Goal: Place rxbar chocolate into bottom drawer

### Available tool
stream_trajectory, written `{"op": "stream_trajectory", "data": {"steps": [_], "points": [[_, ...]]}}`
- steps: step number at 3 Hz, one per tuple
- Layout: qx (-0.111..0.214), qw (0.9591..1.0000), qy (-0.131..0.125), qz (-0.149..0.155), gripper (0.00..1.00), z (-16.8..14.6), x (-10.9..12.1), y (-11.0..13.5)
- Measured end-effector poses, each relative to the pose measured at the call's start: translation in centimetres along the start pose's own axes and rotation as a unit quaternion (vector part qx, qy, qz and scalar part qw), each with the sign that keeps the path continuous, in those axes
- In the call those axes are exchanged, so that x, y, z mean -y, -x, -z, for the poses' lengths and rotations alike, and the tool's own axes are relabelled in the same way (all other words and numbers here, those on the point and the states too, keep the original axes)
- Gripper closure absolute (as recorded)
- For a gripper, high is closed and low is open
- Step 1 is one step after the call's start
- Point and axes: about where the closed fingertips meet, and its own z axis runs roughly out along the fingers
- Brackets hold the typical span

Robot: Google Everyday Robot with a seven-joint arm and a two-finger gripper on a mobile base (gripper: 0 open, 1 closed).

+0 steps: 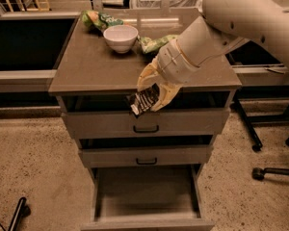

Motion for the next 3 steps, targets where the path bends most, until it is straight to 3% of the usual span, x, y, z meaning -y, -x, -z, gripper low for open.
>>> {"op": "stream_trajectory", "data": {"steps": [1, 2, 3], "points": [[0.039, 0.9992, -0.010, 0.000, 1.00, -1.0, 0.1, 0.2], [0.034, 0.9987, -0.030, -0.022, 1.00, -1.6, -1.1, 1.0], [0.014, 0.9952, -0.051, -0.082, 1.00, -4.7, -5.4, 0.7]]}}
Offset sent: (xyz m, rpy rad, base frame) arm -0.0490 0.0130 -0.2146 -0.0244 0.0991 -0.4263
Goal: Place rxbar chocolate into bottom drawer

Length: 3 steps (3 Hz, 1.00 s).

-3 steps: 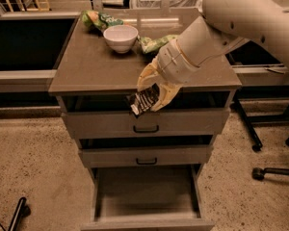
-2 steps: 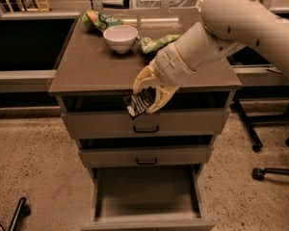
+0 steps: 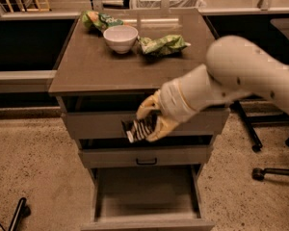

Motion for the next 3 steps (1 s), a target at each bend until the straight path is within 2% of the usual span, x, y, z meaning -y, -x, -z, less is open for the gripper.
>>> {"op": "stream_trajectory", "data": {"steps": [1, 2, 3], "points": [[-0.020, 0.9994, -0.011, -0.027, 1.00, -0.8, -2.8, -1.9], [-0.020, 0.9994, -0.011, -0.027, 1.00, -0.8, -2.8, -1.9], [-0.012, 0.9969, -0.040, -0.067, 1.00, -2.3, -3.7, -4.7]]}}
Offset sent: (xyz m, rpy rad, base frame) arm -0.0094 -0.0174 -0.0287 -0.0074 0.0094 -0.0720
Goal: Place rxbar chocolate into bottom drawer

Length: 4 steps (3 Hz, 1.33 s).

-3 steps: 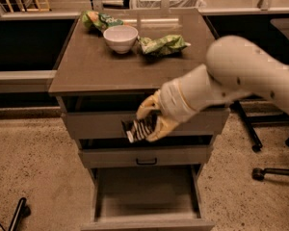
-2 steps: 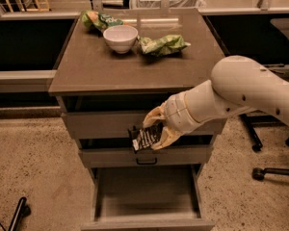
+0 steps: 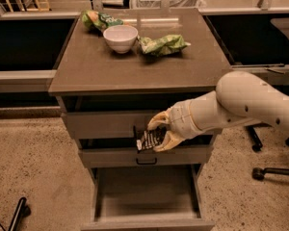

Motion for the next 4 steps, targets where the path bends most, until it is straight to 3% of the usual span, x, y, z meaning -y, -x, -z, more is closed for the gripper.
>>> {"op": "stream_trajectory", "data": {"steps": [1, 2, 3, 4], "points": [[0.007, 0.9974, -0.023, -0.069, 1.00, -5.1, -4.6, -6.7], [0.022, 0.9908, -0.053, -0.123, 1.00, -11.0, -8.9, -13.3], [0.022, 0.9908, -0.053, -0.123, 1.00, -11.0, -8.9, -13.3], [0.028, 0.9872, -0.055, -0.147, 1.00, -12.9, -10.1, -16.8]]}}
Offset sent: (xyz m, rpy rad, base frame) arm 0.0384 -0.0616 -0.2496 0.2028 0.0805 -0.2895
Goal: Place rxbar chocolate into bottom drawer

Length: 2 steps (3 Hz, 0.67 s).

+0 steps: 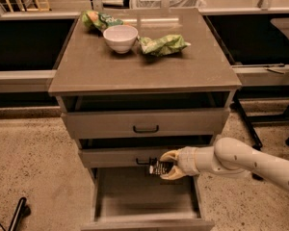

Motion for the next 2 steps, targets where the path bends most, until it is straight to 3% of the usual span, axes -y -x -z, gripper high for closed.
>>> {"op": "stream_trajectory", "data": {"steps": [1, 2], "points": [[0.009, 0.9998, 0.001, -0.020, 1.00, -2.9, -1.1, -5.9], [0.014, 0.9992, 0.018, -0.031, 1.00, -5.2, -2.3, -9.9]]}}
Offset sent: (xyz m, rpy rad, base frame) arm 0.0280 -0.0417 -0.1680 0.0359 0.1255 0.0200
